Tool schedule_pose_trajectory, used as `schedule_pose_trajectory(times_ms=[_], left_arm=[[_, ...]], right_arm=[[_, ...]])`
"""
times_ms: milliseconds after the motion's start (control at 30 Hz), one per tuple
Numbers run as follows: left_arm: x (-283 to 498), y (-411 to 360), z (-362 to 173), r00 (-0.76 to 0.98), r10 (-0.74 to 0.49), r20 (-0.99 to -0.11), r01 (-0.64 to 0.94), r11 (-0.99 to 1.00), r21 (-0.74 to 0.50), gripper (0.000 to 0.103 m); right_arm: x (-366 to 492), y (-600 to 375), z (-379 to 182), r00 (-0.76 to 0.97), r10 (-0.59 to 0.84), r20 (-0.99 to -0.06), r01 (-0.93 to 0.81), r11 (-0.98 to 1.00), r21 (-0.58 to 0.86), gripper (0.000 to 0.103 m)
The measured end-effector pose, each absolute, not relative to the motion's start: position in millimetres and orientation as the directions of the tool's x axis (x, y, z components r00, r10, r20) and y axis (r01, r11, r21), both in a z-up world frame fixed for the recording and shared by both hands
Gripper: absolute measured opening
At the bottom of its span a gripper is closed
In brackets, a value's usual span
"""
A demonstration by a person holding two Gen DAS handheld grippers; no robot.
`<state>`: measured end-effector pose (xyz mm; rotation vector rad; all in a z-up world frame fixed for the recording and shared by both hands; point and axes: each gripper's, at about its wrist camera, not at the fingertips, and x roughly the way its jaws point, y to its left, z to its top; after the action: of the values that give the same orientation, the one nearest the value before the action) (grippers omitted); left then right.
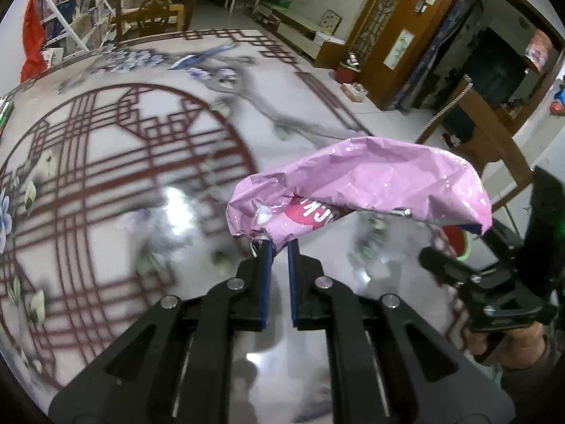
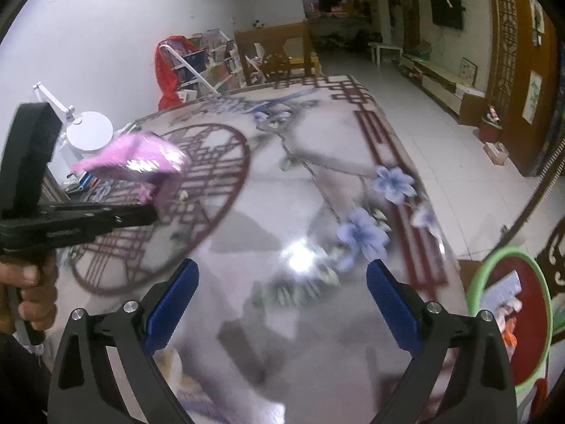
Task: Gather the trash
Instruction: 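Carry the pink wrapper with the left tool over the red bin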
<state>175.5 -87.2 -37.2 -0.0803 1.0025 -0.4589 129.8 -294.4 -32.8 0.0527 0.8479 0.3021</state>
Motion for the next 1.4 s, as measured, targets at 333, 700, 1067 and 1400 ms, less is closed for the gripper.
schedule_pose_trajectory(times_ms=[333, 700, 1067, 1400], left_arm=[[152.2, -143.1, -18.1, 0.443, -0.431, -0.786, 0.404, 0.879, -0.254, 0.008], [153.1, -230.7, -12.2, 0.39, -0.491, -0.779, 0.516, 0.818, -0.257, 0.008], [162.8, -352.2, -23.7, 0.276, -0.574, -0.771, 0.634, 0.712, -0.303, 0.008], [173.3, -446.7, -46.8, 0.171, -0.582, -0.795, 0.699, 0.641, -0.318, 0.008]], right_arm=[[92.2, -346.2, -38.6, 0.609, 0.232, -0.759, -0.177, 0.972, 0.154, 0.039], [74.2, -417.8, -34.4, 0.643, 0.164, -0.748, -0.057, 0.984, 0.166, 0.037], [58.7, -523.4, -39.4, 0.655, 0.038, -0.755, 0.139, 0.976, 0.169, 0.037], [50.6, -580.1, -59.1, 0.641, -0.019, -0.768, 0.243, 0.953, 0.18, 0.038]])
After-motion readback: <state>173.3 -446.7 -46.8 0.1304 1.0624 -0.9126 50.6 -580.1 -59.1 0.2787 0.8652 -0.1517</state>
